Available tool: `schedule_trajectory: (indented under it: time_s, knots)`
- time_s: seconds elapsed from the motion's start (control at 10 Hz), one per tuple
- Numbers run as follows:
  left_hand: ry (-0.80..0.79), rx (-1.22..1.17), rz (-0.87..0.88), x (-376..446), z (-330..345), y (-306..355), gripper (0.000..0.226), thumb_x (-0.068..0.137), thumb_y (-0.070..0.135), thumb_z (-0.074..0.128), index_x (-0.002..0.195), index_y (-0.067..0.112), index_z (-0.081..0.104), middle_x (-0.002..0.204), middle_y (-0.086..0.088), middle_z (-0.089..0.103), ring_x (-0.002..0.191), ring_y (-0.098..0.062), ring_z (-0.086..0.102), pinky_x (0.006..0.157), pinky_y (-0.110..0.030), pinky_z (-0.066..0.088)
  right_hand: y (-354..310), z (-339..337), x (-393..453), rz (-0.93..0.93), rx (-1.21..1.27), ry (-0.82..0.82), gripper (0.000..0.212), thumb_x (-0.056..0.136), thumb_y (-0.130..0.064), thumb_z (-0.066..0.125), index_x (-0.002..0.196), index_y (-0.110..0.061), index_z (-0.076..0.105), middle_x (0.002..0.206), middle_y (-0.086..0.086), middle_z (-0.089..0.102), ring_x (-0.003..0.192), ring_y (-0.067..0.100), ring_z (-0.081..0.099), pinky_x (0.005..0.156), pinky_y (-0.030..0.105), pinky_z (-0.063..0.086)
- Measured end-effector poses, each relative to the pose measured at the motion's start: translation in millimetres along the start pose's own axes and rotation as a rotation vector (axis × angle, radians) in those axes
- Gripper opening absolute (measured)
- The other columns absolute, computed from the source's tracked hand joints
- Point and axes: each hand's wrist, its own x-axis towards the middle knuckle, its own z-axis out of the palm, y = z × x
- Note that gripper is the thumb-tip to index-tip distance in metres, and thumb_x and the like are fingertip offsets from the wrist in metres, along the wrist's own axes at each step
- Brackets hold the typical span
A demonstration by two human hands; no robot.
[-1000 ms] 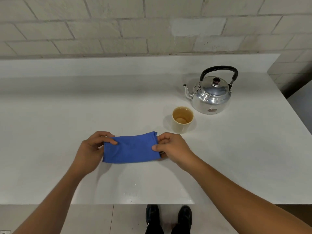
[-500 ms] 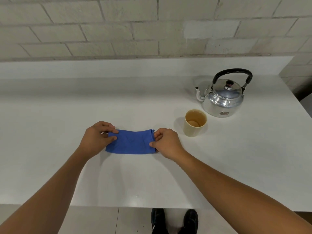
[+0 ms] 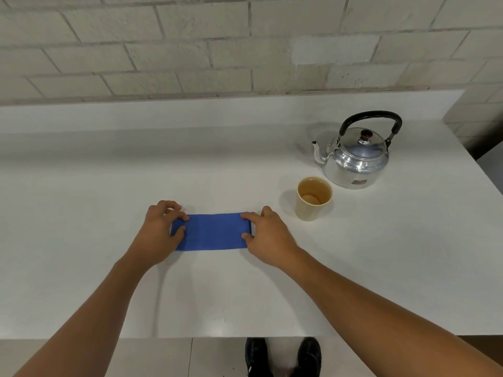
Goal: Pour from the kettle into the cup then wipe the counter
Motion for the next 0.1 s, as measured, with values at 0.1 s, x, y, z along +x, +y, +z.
schedule_trajectory:
  time_s: [0.1]
  knots:
    - [0.041,0.044,0.052,1.9,5.2,6.0,0.027,0.089,-0.001,0.073,0.111,0.014,0.074,0.129,-0.006,0.061,0.120,-0.031,0.053,0.104,-0.046,0.048,-1.3,-0.3,-3.4,-0.034,-0.010,0.053,0.052,0.097,-0.040,0.055,0.147,-0.028,0.044,0.122,0.005,0.050,0.114,0.024,0.050,0.096,0.036,0.049]
